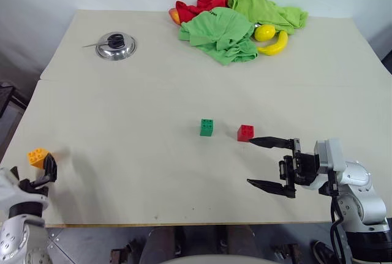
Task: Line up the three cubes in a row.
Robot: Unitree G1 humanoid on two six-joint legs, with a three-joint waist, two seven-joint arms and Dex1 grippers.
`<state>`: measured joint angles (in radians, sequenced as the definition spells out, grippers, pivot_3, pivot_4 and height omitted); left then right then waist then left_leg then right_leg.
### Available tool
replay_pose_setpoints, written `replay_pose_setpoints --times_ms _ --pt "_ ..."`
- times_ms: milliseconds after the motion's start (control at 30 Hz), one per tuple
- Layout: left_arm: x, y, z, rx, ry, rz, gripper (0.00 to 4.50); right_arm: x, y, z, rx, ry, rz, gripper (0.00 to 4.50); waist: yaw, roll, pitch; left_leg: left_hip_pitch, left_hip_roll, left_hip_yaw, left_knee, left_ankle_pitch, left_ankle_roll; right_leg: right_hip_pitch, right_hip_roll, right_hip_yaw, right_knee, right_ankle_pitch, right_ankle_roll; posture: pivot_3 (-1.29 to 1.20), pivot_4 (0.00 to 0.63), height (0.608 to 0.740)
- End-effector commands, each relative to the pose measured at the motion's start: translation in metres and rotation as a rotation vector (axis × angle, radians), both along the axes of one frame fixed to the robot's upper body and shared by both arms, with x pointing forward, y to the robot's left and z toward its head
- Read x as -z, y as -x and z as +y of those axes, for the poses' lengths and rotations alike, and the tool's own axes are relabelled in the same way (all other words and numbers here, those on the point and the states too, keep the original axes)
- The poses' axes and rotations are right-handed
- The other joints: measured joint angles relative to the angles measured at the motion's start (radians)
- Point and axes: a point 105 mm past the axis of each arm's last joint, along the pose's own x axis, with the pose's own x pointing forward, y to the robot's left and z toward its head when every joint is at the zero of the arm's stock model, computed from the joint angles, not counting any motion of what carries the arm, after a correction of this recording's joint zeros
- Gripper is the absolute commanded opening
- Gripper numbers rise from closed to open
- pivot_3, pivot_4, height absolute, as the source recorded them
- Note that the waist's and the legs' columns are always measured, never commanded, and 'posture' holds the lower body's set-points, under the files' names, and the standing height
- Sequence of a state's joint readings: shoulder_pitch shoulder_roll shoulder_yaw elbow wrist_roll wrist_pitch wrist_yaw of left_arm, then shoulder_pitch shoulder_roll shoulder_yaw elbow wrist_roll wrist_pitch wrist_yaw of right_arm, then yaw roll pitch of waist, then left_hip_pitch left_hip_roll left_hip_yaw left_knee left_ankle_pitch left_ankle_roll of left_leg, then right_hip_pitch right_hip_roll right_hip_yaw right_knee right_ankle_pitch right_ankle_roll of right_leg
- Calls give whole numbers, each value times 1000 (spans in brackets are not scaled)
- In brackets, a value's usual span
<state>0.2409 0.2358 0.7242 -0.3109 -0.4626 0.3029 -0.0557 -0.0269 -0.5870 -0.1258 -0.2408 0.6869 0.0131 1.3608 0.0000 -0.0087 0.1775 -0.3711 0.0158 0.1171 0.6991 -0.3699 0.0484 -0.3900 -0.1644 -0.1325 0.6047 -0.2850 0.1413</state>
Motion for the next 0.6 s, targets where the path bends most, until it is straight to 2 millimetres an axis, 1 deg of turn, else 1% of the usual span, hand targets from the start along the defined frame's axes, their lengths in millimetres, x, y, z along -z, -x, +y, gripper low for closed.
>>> replay_pose_setpoints --times_ms 33,100,233,267,300,333,367,400,433,467,500,533,567,600 --pt "-1 -4 5 6 -29 29 4309 -4 3 0 8 -4 -26 4500 -2 0 0 0 0 0 0 0 0 0 0 0 0 0 0 0 150 740" --pt "0 -5 5 12 -27 32 3892 -4 3 0 14 -4 -22 4500 -2 0 0 0 0 1 0 0 0 0 1 0 0 0 0 0 150 740" --pt "4 0 7 1 -20 54 2618 -3 5 -1 32 -1 -17 4500 -1 0 0 0 0 1 0 0 0 0 1 0 0 0 0 0 150 740" --pt "5 0 6 3 -20 58 2357 -2 5 -1 35 0 -16 4500 -1 0 0 0 0 1 0 0 0 0 0 0 0 0 0 0 150 740" --pt "4 0 5 18 -24 56 1957 -2 6 -2 40 0 -16 4500 -1 0 0 0 0 1 0 0 0 0 0 0 -1 0 0 0 150 740" --pt "3 -1 4 29 -27 54 1672 -1 6 -2 44 1 -16 4500 0 0 0 0 0 1 0 0 0 0 0 0 -1 0 0 0 150 740" --pt "0 -4 1 54 -32 36 1481 -1 7 -3 51 1 -16 4500 0 0 0 0 0 1 0 0 0 0 0 0 -1 0 0 0 150 740" --pt "-9 -10 -7 124 -42 -8 1490 0 7 -5 64 1 -17 4500 2 0 0 0 0 1 0 0 0 0 0 0 0 0 0 0 150 740" --pt "-23 -21 -21 255 -70 -65 1490 1 6 -9 84 4 -19 4500 3 0 0 0 0 1 0 0 0 0 0 0 0 0 0 0 150 740" --pt "-37 -31 -37 396 -108 -122 1490 3 6 -13 105 8 -19 4500 10 0 0 0 0 1 0 0 0 0 0 0 0 0 0 0 150 740" --pt "-53 -43 -59 593 -156 -164 1490 5 7 -18 126 18 -9 4500 21 0 0 0 0 1 0 0 0 0 0 0 0 0 0 0 150 740" --pt "-65 -51 -76 750 -183 -193 1490 7 8 -23 144 27 -1 4500 27 0 0 0 0 0 1 0 0 -1 0 0 0 0 0 0 150 740" --pt "-71 -56 -84 843 -197 -206 1490 9 8 -25 153 32 5 4500 30 0 0 -1 0 0 1 0 -1 -1 0 -1 0 0 -1 0 150 740" --pt "-74 -63 -100 990 -259 -170 1490 10 9 -29 169 39 11 4500 28 1 -1 0 -1 0 1 0 -2 -1 -1 0 0 0 -1 0 150 740"
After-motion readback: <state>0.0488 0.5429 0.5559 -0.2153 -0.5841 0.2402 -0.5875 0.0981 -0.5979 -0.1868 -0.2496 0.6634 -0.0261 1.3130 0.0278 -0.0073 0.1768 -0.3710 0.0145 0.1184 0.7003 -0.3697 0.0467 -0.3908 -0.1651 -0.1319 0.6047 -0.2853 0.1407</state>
